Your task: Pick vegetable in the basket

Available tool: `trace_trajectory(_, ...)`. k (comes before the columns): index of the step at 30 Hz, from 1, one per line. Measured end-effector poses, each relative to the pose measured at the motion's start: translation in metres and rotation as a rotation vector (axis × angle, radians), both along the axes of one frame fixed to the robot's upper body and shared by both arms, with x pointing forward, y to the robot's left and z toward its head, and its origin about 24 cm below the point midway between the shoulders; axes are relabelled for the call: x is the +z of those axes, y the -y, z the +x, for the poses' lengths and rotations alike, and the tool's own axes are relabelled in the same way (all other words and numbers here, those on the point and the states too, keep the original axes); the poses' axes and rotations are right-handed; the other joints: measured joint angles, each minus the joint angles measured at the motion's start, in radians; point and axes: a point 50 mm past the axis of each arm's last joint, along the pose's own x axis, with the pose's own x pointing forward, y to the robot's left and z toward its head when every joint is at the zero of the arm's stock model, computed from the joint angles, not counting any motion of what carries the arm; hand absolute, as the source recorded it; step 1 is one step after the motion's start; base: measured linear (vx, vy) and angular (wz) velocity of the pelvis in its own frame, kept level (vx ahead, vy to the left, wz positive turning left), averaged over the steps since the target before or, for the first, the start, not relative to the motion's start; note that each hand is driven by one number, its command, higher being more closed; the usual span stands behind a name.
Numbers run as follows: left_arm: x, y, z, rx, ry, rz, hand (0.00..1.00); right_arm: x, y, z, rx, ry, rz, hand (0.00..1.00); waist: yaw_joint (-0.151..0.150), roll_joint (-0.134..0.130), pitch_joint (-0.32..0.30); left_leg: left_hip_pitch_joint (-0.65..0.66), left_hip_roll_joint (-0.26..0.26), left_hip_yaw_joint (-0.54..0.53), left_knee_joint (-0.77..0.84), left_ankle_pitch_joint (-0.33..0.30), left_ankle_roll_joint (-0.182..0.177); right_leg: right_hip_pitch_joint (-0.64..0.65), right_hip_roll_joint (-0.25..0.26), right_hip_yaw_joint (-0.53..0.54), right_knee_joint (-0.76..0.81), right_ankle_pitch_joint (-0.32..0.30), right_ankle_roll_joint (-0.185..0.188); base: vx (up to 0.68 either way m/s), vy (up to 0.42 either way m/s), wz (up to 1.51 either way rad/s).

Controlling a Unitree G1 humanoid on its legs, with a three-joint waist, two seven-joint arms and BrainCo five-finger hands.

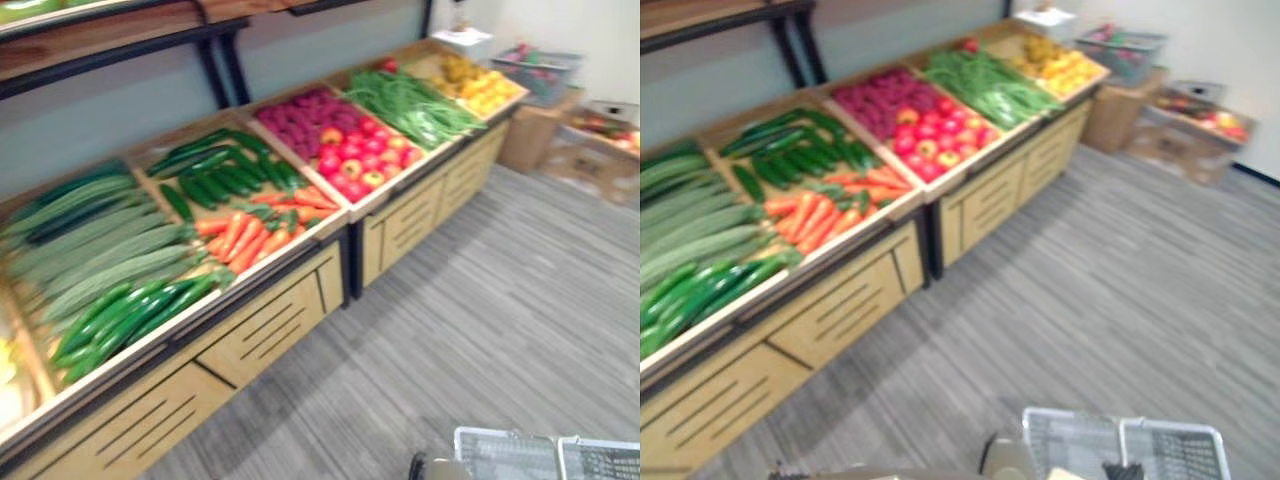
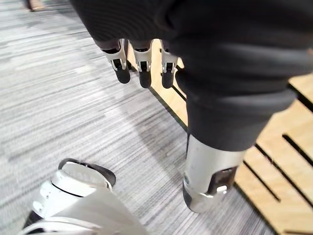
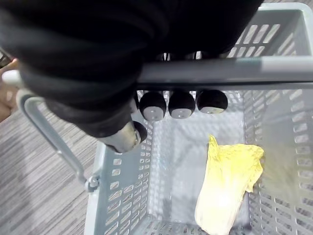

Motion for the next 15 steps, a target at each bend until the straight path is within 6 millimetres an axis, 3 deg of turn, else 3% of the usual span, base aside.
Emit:
trace_trajectory(2, 0.0, 0.002, 0.004, -0.022, 0.008, 0.0, 0.0, 0.0, 0.001, 0.004, -0.024, 0.02, 0.005, 1.0, -0.013, 0.0, 0.0, -0.033, 0.02, 0.07, 0.0, 0.076, 0.017, 0.055, -0.007, -0.084, -0.047, 0.001, -0.014, 0.06, -0.235, 1.32)
trace_trajectory(4, 0.0, 0.004, 0.006, -0.062, 0.002, 0.004, 0.0, 0.002, 0.005, 0.008, -0.075, 0.053, 0.002, 1.0, -0.011, -0.001, 0.002, -0.037, 0.061, 0.34, 0.027, 0.088, 0.037, 0.114, -0.005, -0.163, -0.099, 0.008, -0.035, 0.0, -0.142, 0.86)
trace_trajectory(6, 0.001, 0.004, 0.007, -0.082, 0.002, 0.01, 0.0, 0.002, 0.007, 0.007, -0.126, 0.077, 0.002, 1.0, -0.018, -0.001, 0.003, -0.029, 0.063, 0.54, 0.032, 0.081, 0.046, 0.151, -0.006, -0.209, -0.144, 0.016, -0.033, -0.05, -0.038, 0.74)
trace_trajectory(8, 0.0, 0.005, 0.006, -0.079, -0.002, 0.01, 0.0, 0.003, 0.008, 0.008, -0.145, 0.096, -0.001, 1.0, -0.028, 0.006, 0.007, -0.016, 0.043, 0.61, -0.021, 0.081, 0.046, 0.178, 0.001, -0.238, -0.191, 0.025, -0.01, -0.07, 0.056, 0.63)
trace_trajectory(11, -0.003, 0.007, -0.003, -0.064, -0.035, 0.0, 0.0, 0.003, 0.005, 0.012, -0.143, 0.111, 0.005, 1.0, -0.036, 0.024, 0.009, 0.006, 0.017, 0.603, -0.147, 0.074, 0.027, 0.185, 0.024, -0.234, -0.242, 0.05, 0.028, -0.06, 0.135, 0.34)
trace_trajectory(15, -0.003, 0.006, -0.007, -0.059, -0.048, 0.006, 0.0, 0.004, 0.002, 0.023, -0.132, 0.134, 0.015, 1.0, -0.025, 0.025, 0.013, 0.001, -0.037, 0.605, -0.178, 0.071, 0.037, 0.185, 0.025, -0.134, -0.328, 0.126, 0.039, -0.01, 0.115, 0.05)
